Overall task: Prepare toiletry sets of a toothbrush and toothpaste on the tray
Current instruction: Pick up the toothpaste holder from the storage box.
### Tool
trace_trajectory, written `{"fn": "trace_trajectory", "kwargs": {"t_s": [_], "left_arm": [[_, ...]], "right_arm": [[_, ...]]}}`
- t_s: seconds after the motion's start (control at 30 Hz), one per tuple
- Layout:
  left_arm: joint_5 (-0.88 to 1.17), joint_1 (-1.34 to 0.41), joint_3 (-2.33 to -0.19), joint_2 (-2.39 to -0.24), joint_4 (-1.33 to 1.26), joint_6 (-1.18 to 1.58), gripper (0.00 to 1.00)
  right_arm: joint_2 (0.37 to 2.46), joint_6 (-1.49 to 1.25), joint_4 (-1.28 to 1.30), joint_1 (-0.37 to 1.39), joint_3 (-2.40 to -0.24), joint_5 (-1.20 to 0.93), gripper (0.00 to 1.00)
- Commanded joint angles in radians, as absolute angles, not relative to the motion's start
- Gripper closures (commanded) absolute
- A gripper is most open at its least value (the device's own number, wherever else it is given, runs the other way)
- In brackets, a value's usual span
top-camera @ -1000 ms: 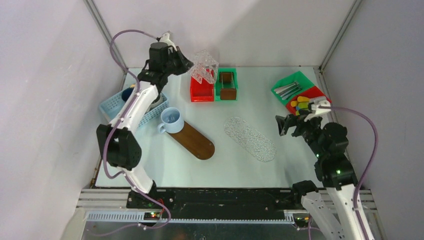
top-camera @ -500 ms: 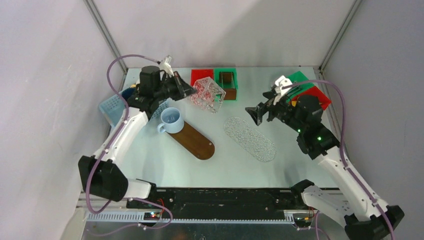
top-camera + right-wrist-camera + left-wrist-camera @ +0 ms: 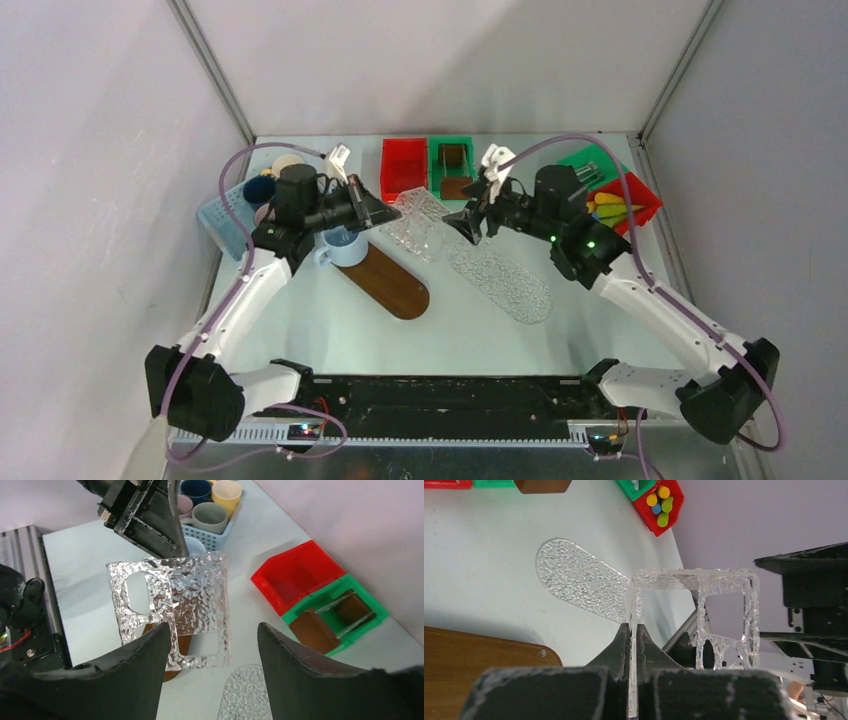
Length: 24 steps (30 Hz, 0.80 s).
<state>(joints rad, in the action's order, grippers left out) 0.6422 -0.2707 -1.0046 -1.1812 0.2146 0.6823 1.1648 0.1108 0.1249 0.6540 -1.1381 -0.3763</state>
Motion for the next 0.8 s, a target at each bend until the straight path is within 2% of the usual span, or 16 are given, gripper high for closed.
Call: {"fn": "trace_trajectory", "kwargs": {"t_s": [0.0,0.33,0.47,0.57,0.63,0.67,0.77], "left_arm": [[0.705,-0.278,-0.976,-1.118,0.105,0.754,1.0],[0.758,-0.278,-0.902,-1.078,0.008,0.825,1.0],[0.766,-0.277,-0.892,-1.073,0.017,0.827,1.0],[0.734,-0.276,-0.899,-1.072,0.066,0.787,1.0],[0.693,-0.276,-0.914,-1.074,0.135,0.742,0.94],[0.656,-0.277,-0.923,-1.075,0.191,0.708,0.87],[0.559,-0.277,-0.977,-1.074,0.352,0.627,0.67]], "right_arm": [[1.219,0.138,0.11,0.695,-1.193,-0.382,0.35],[1.307,0.166,0.132,0.73,-1.194,-0.317,0.5],[1.313,0.185,0.14,0.743,-1.193,-0.294,0.66],[1.307,0.204,0.148,0.755,-1.194,-0.263,0.86],[1.308,0.228,0.166,0.767,-1.201,-0.237,0.97],[1.308,0.234,0.182,0.776,-1.208,-0.229,1.0],[1.311,0.252,0.206,0.797,-1.218,-0.178,1.0]]}}
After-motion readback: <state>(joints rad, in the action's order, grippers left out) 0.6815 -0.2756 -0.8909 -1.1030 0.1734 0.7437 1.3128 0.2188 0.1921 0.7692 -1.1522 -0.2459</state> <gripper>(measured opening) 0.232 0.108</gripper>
